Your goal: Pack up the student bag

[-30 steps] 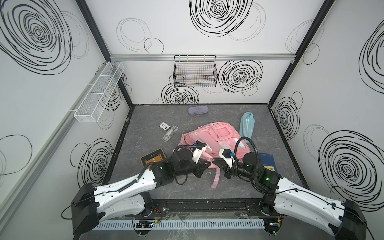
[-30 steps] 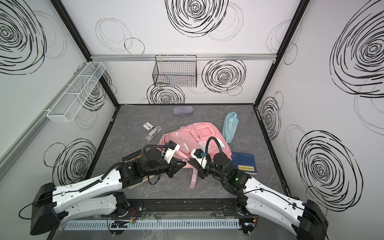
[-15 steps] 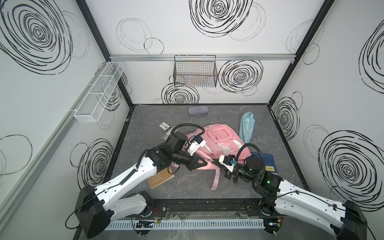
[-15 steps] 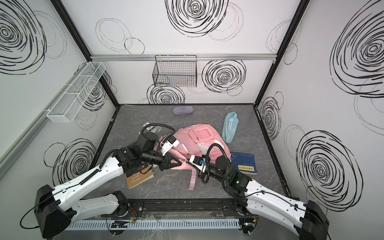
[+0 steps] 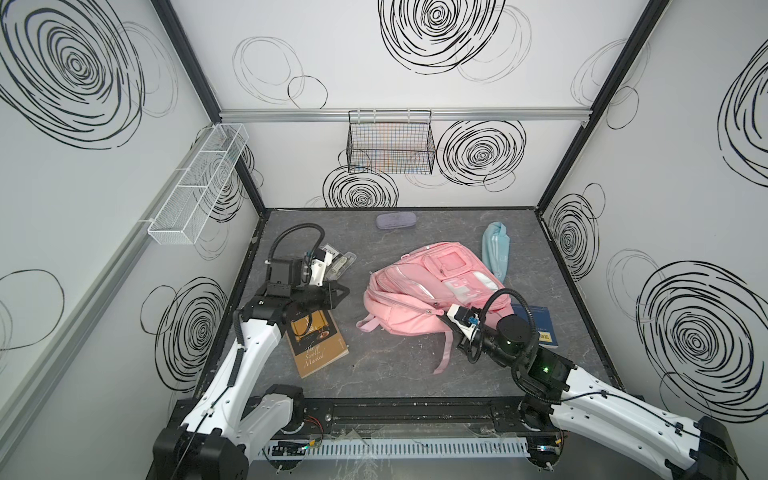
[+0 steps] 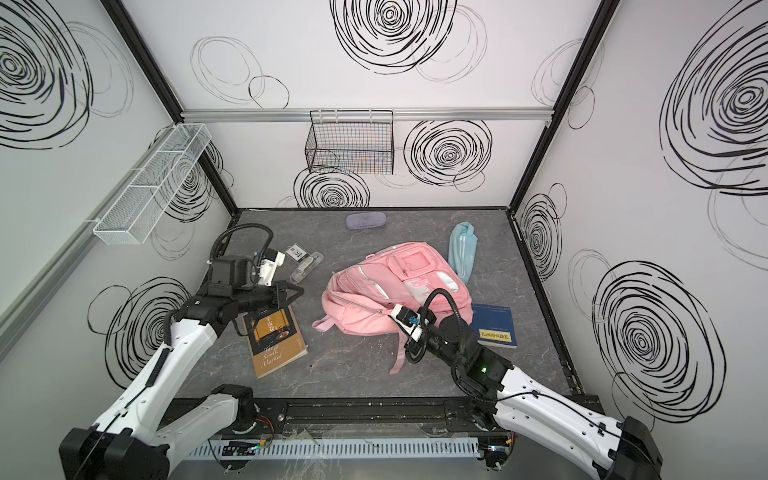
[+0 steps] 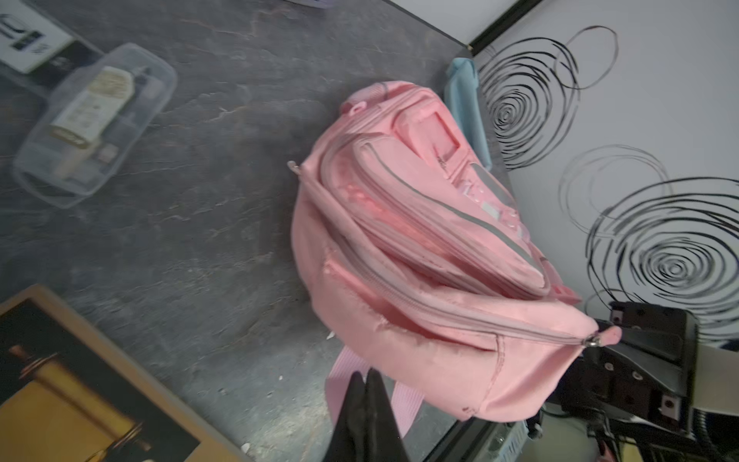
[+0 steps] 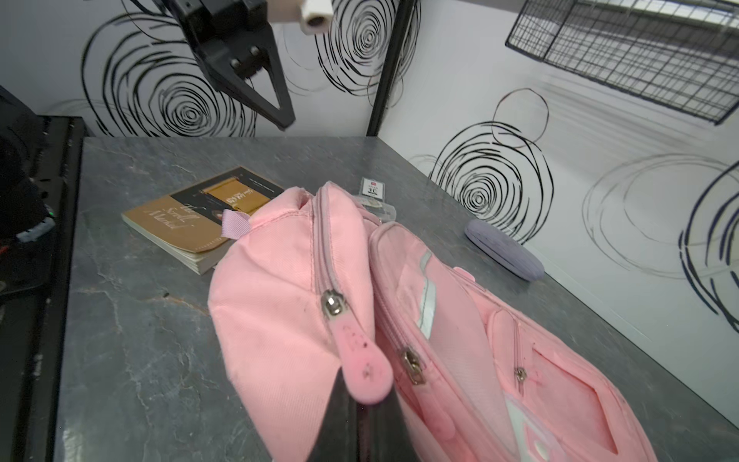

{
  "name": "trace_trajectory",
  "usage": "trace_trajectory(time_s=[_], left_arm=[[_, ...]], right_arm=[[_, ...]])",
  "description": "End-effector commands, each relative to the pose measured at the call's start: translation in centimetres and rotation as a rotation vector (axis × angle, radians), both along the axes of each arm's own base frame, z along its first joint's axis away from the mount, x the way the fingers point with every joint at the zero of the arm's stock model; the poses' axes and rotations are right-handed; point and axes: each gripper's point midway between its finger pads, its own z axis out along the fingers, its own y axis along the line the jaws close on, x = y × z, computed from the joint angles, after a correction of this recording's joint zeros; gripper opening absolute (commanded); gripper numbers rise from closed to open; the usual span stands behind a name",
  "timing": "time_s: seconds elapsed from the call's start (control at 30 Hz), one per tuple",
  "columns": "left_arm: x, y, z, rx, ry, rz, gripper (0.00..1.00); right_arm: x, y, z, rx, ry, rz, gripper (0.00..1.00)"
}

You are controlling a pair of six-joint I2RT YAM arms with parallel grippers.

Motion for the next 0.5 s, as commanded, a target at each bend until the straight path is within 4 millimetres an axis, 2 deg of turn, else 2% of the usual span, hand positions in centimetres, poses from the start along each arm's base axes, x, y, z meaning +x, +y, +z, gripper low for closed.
trace_trajectory(time_s=[0.0,0.1,0.2,0.27,0.37,0.47], left_arm=[[-0.5,0.2,-0.2,-0.013,-0.002,0.032,0.00],[-0.5,-1.9,1.8,-0.135,-0.053,-0.028,0.00],[-1.0,-4.4,4.2,-0.154,-0.117,-0.102,0.00],[-1.7,-6.7,6.0,-0.127,-0.173,-0.160,0.19],[-3.2,-10.0,7.5,-0.077,-0.241,-0.224,0.41],[-4.6,-12.8,7.6,-0.053,-0.263,-0.295,0.50]], right_arm=[[1.1,-1.0,2.2,0.039,-0.066,-0.074,0.00],[0.6,-0.3,2.8,0.048,-0.077,-0.026,0.00],[0.2,0.1,3.4,0.079,-0.091,0.005,0.00],[0.1,0.4,3.4,0.084,-0.091,0.020,0.00],[-0.2,1.0,3.1,0.077,-0.090,0.054,0.00],[-0.4,1.4,3.2,0.095,-0.088,0.076,0.00]])
